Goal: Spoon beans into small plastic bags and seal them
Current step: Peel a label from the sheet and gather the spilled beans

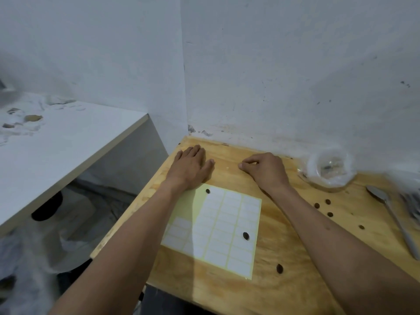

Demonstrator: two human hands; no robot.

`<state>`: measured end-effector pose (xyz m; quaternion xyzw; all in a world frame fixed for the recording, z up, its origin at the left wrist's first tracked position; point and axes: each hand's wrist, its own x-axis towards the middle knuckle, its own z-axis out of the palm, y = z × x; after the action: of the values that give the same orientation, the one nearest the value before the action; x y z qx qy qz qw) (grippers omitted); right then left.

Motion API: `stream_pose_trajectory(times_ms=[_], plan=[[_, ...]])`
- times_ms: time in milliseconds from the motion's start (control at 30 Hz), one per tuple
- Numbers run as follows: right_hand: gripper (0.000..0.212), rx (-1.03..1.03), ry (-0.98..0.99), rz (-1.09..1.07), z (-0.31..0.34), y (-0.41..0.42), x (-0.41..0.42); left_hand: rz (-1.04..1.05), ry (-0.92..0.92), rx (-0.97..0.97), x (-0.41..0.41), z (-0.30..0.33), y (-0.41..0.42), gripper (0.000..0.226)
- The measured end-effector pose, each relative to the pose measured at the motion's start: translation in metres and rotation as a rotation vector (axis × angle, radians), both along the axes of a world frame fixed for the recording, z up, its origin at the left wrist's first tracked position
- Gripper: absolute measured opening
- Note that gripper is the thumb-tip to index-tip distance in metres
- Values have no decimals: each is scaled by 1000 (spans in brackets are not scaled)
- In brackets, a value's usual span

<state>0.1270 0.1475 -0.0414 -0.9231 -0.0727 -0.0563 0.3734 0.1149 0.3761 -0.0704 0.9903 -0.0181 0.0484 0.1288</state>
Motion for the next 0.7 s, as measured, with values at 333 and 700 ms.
stream_pose_trajectory(times_ms=[333, 700], plan=[[21, 820, 790, 52, 31, 29, -25, 5, -5, -12, -2, 1, -2, 63], [15, 25, 165, 368, 7, 48, -65, 2, -6, -26, -4, 1, -1, 61]])
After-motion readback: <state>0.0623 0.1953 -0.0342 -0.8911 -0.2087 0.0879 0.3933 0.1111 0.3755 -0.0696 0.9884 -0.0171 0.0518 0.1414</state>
